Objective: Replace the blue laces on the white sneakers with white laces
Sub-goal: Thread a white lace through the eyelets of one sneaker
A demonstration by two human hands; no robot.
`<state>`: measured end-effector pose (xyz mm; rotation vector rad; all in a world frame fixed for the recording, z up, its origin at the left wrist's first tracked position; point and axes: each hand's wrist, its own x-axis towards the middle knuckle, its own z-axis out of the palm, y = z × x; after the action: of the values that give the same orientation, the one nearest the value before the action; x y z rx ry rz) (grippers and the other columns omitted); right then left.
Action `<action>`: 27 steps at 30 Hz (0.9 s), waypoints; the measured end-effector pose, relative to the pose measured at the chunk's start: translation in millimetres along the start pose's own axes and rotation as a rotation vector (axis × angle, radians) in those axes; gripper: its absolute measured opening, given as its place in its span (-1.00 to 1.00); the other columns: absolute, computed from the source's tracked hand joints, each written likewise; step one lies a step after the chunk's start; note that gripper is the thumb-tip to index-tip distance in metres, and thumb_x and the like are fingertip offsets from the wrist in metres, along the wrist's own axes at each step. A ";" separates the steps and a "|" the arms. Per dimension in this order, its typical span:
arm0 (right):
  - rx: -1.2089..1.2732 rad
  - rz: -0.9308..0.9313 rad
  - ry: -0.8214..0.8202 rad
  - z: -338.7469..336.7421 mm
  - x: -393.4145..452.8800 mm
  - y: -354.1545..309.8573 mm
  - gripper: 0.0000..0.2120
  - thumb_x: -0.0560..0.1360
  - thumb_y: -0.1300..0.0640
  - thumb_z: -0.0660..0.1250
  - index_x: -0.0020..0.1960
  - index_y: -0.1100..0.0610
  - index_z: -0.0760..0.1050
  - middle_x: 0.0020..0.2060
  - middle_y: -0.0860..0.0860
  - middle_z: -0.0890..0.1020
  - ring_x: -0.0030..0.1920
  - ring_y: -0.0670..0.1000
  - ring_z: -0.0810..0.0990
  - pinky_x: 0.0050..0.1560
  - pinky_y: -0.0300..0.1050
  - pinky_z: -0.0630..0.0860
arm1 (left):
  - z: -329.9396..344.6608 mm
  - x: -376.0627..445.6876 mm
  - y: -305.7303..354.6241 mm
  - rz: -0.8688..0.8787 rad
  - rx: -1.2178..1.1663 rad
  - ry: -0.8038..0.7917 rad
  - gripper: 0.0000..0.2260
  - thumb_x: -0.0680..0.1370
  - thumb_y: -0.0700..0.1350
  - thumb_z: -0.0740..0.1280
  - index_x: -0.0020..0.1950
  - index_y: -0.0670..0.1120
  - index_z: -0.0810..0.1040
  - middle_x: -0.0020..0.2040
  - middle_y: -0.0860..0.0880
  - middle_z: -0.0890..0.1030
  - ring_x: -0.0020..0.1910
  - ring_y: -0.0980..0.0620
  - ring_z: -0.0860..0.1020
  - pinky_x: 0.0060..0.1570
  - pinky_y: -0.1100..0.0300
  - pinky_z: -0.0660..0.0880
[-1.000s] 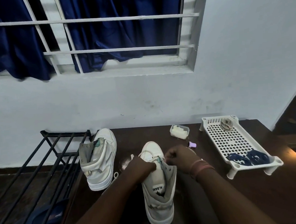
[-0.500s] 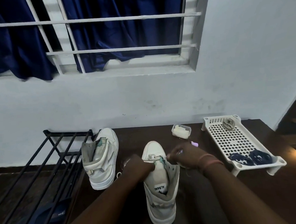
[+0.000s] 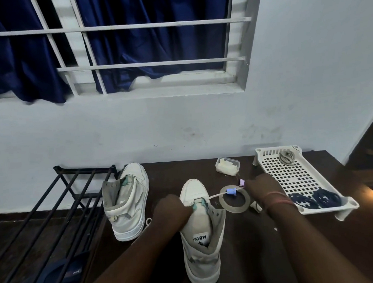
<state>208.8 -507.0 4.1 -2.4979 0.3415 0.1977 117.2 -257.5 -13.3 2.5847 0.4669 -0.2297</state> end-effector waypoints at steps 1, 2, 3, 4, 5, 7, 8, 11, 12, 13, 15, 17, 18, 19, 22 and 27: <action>-0.038 -0.027 -0.059 4.6 -6.6 -2.2 -0.59 0.40 -0.12 0.38 0.04 0.20 0.62 -0.12 0.12 0.65 -0.14 0.14 0.58 -0.16 -0.17 0.38 | -2.6 1.4 -1.0 -0.015 -0.058 0.001 -0.59 0.42 0.21 0.40 -0.25 -0.15 0.57 -0.27 -0.06 0.63 -0.24 -0.06 0.59 -0.26 0.15 0.44; -0.083 -0.058 -0.125 11.4 -10.5 -4.1 -0.51 0.37 -0.14 0.38 0.15 0.17 0.59 -0.06 0.08 0.65 -0.09 0.11 0.60 -0.14 -0.18 0.41 | -6.2 3.2 -1.1 -0.041 -0.144 -0.012 -0.59 0.43 0.21 0.42 -0.32 -0.14 0.53 -0.34 -0.04 0.57 -0.33 -0.03 0.53 -0.32 0.16 0.37; -0.154 -0.103 -0.176 17.8 -15.9 -7.6 -0.44 0.37 -0.14 0.37 0.27 0.16 0.51 0.03 0.07 0.64 -0.02 0.09 0.61 -0.08 -0.19 0.45 | -10.8 4.8 -0.4 -0.071 -0.232 -0.034 -0.60 0.45 0.18 0.43 -0.36 -0.13 0.53 -0.37 -0.05 0.54 -0.39 0.00 0.49 -0.33 0.16 0.34; -0.218 -0.148 -0.222 23.9 -18.9 -10.8 -0.43 0.42 -0.11 0.35 0.34 0.15 0.44 0.13 0.07 0.60 0.06 0.08 0.60 0.01 -0.17 0.48 | -15.6 5.8 1.3 -0.097 -0.291 -0.067 -0.63 0.48 0.12 0.43 -0.35 -0.15 0.55 -0.37 -0.06 0.55 -0.41 0.00 0.48 -0.31 0.16 0.33; -0.244 -0.216 -0.264 28.5 -22.5 -14.9 -0.48 0.46 -0.08 0.34 0.36 0.12 0.41 0.18 0.07 0.58 0.12 0.09 0.58 0.11 -0.13 0.49 | -19.0 7.9 2.6 -0.089 -0.295 -0.102 -0.67 0.49 0.06 0.42 -0.31 -0.18 0.60 -0.33 -0.10 0.58 -0.38 -0.02 0.49 -0.28 0.17 0.36; -0.242 -0.366 -0.315 36.2 -29.4 -22.2 -0.56 0.48 -0.09 0.36 0.32 -0.01 0.46 0.14 0.00 0.60 0.14 0.05 0.57 0.15 -0.10 0.48 | -24.6 8.5 4.5 -0.054 -0.228 -0.167 -0.69 0.44 0.06 0.40 -0.14 -0.20 0.67 -0.17 -0.15 0.69 -0.20 -0.08 0.61 -0.09 0.18 0.49; -0.226 -0.428 -0.321 37.9 -33.9 -24.5 -0.63 0.47 -0.10 0.38 0.25 -0.05 0.51 0.05 -0.05 0.62 0.07 0.00 0.57 0.07 -0.15 0.46 | -26.8 7.8 5.1 -0.054 -0.198 -0.176 -0.65 0.38 0.11 0.38 -0.11 -0.17 0.68 -0.11 -0.13 0.71 -0.08 -0.12 0.65 0.05 0.12 0.54; -0.161 -0.508 -0.284 41.3 -41.9 -27.4 -0.87 0.50 -0.05 0.36 -0.05 0.00 0.58 -0.24 -0.15 0.59 -0.17 -0.08 0.56 -0.27 -0.32 0.34 | -33.0 6.2 5.9 -0.024 -0.225 -0.162 -0.63 0.38 0.16 0.36 -0.15 -0.15 0.66 -0.12 -0.15 0.69 -0.03 -0.20 0.64 0.02 0.05 0.51; -0.155 -0.500 -0.273 41.7 -42.4 -27.1 -0.88 0.51 -0.03 0.35 -0.15 0.00 0.55 -0.30 -0.15 0.57 -0.22 -0.06 0.58 -0.33 -0.34 0.32 | -33.7 7.7 4.5 -0.013 -0.274 -0.152 -0.67 0.46 0.13 0.38 -0.20 -0.16 0.64 -0.20 -0.17 0.66 -0.17 -0.19 0.63 -0.12 0.11 0.47; -0.166 -0.507 -0.270 42.8 -42.1 -26.2 -0.83 0.50 -0.03 0.34 -0.23 -0.01 0.50 -0.32 -0.13 0.56 -0.23 -0.04 0.58 -0.34 -0.33 0.32 | -33.9 8.4 2.4 -0.017 -0.324 -0.137 -0.68 0.53 0.09 0.37 -0.24 -0.14 0.61 -0.30 -0.15 0.61 -0.34 -0.13 0.57 -0.25 0.17 0.41; -0.190 -0.485 -0.271 44.8 -38.7 -25.2 -0.78 0.48 -0.02 0.34 -0.31 -0.02 0.44 -0.32 -0.09 0.57 -0.23 -0.02 0.58 -0.31 -0.26 0.37 | -33.0 10.4 -3.0 -0.038 -0.378 -0.108 -0.69 0.57 0.06 0.36 -0.29 -0.10 0.58 -0.40 -0.07 0.56 -0.47 -0.01 0.46 -0.34 0.21 0.35; -0.176 -0.418 -0.245 45.4 -36.5 -26.6 -0.84 0.39 -0.04 0.33 -0.32 -0.01 0.50 -0.34 -0.06 0.63 -0.22 0.01 0.62 -0.19 -0.16 0.54 | -28.2 14.1 -9.5 -0.060 -0.412 -0.106 -0.68 0.55 0.05 0.38 -0.33 -0.08 0.58 -0.44 -0.02 0.55 -0.44 -0.01 0.45 -0.27 0.18 0.37; -0.149 -0.378 -0.230 44.7 -35.7 -27.9 -0.89 0.34 -0.02 0.31 -0.30 0.00 0.53 -0.33 -0.04 0.65 -0.21 0.04 0.64 -0.12 -0.09 0.59 | -26.2 14.4 -10.2 -0.067 -0.422 -0.106 -0.67 0.55 0.05 0.38 -0.35 -0.09 0.56 -0.49 0.02 0.53 -0.43 -0.02 0.45 -0.25 0.17 0.36; -0.143 -0.349 -0.226 43.9 -35.8 -29.8 -0.91 0.32 0.03 0.30 -0.29 0.02 0.55 -0.33 -0.03 0.66 -0.19 0.07 0.66 -0.08 -0.04 0.61 | -25.6 13.0 -9.8 -0.074 -0.420 -0.104 -0.66 0.56 0.03 0.38 -0.37 -0.09 0.53 -0.54 0.05 0.50 -0.43 -0.02 0.45 -0.26 0.18 0.36; -0.166 -0.311 -0.229 42.1 -33.7 -32.6 -0.92 0.34 0.13 0.30 -0.28 0.11 0.55 -0.31 0.02 0.65 -0.16 0.11 0.67 -0.05 -0.07 0.61 | -29.3 9.5 -4.8 -0.069 -0.366 -0.085 -0.64 0.61 0.03 0.31 -0.35 -0.10 0.52 -0.51 0.03 0.54 -0.44 0.00 0.48 -0.28 0.16 0.41; 0.101 -0.274 -0.190 13.3 -33.8 -40.7 -0.72 0.41 -0.06 0.42 0.00 0.11 0.58 -0.16 0.04 0.67 -0.15 0.02 0.65 -0.03 -0.15 0.54 | -66.7 9.6 2.5 -0.054 -0.601 -0.010 -0.70 0.61 0.04 0.34 -0.24 -0.11 0.53 -0.28 -0.15 0.61 -0.36 -0.07 0.56 -0.20 0.08 0.47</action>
<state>187.3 -460.6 23.1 -2.3715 -0.0673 0.2954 132.0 -223.3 42.9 1.9853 0.5105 -0.0992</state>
